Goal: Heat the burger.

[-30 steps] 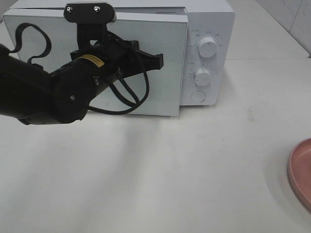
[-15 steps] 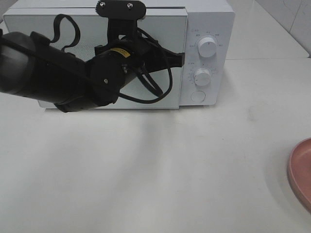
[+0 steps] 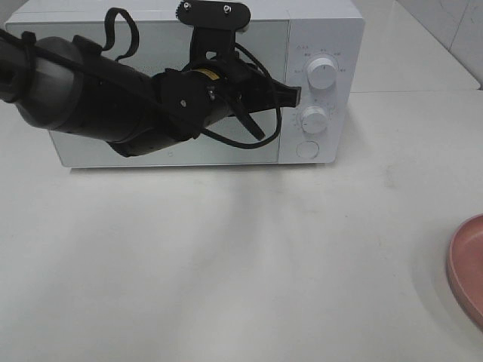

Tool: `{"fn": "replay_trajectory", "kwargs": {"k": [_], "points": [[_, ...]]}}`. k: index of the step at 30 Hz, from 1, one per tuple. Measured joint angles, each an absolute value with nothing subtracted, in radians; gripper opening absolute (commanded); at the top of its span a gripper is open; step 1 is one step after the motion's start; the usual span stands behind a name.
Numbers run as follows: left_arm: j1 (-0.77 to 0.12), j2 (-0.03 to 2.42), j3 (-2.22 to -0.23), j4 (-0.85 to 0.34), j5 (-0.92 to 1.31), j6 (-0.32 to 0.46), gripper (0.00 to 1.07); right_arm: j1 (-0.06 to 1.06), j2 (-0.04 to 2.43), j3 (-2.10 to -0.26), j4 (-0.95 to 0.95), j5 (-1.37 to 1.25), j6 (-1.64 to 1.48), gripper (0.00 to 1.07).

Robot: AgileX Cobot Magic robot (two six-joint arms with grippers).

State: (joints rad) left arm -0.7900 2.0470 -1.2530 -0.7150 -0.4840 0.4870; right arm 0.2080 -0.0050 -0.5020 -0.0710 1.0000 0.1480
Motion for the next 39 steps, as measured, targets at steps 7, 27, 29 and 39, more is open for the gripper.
{"fn": "replay_trajectory", "kwargs": {"k": [7,27,29,39], "points": [[-0.809,1.988,-1.178,-0.776,-0.484,0.544,0.03,0.208,-0.005,-0.502,-0.071,1.0,0.148,0.75],[-0.823,1.673,-0.919,-0.733,0.03,0.61,0.98,0.208,-0.005,-0.502,-0.071,1.0,0.148,0.75],[-0.806,1.642,-0.904,-0.699,0.108,0.61,0.98,0.208,-0.005,-0.502,-0.071,1.0,0.148,0.75],[-0.495,1.488,-0.897,-0.629,0.675,0.599,0.98,0.208,-0.005,-0.502,-0.071,1.0,0.148,0.75]]}}
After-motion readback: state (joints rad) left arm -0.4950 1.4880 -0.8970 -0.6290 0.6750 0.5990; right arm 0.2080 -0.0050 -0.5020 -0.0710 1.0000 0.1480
